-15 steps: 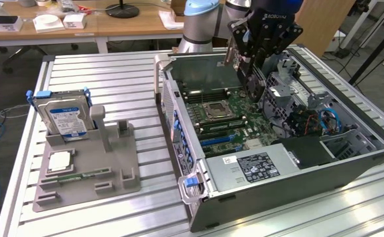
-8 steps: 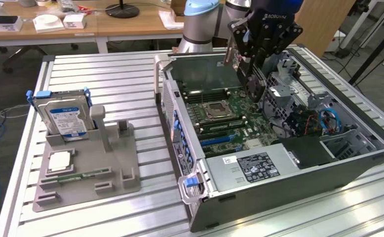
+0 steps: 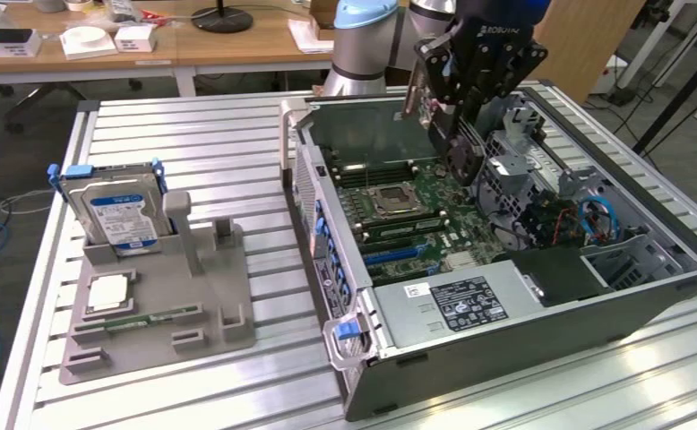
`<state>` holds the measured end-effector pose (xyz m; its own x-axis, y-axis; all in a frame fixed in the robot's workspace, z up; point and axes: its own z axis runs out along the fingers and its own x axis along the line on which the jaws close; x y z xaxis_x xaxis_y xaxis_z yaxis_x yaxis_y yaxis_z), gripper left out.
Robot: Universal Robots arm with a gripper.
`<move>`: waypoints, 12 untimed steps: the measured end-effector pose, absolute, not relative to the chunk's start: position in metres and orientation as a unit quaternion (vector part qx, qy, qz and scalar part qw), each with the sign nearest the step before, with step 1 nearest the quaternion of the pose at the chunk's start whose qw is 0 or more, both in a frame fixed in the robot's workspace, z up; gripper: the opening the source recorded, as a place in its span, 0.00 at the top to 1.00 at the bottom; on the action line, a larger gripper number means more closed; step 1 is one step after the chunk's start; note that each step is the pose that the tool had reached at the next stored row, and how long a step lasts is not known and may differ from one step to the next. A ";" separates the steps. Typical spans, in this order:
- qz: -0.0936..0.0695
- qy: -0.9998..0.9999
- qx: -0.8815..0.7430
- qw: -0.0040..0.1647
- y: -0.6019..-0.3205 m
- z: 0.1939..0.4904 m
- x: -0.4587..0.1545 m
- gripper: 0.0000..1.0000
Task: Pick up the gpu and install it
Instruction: 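Insert the gpu into the slot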
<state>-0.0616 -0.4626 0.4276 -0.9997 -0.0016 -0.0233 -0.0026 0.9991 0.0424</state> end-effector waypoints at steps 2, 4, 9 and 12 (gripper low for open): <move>0.021 1.000 -0.009 0.011 -0.463 0.428 -0.062 0.74; 0.021 1.000 -0.016 0.011 -0.463 0.428 -0.062 0.74; 0.022 0.999 -0.034 0.011 -0.463 0.427 -0.062 0.74; 0.022 0.999 -0.044 0.011 -0.463 0.427 -0.062 0.74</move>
<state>-0.0616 -0.4626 0.4273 -0.9958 -0.0884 -0.0233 -0.0893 0.9951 0.0424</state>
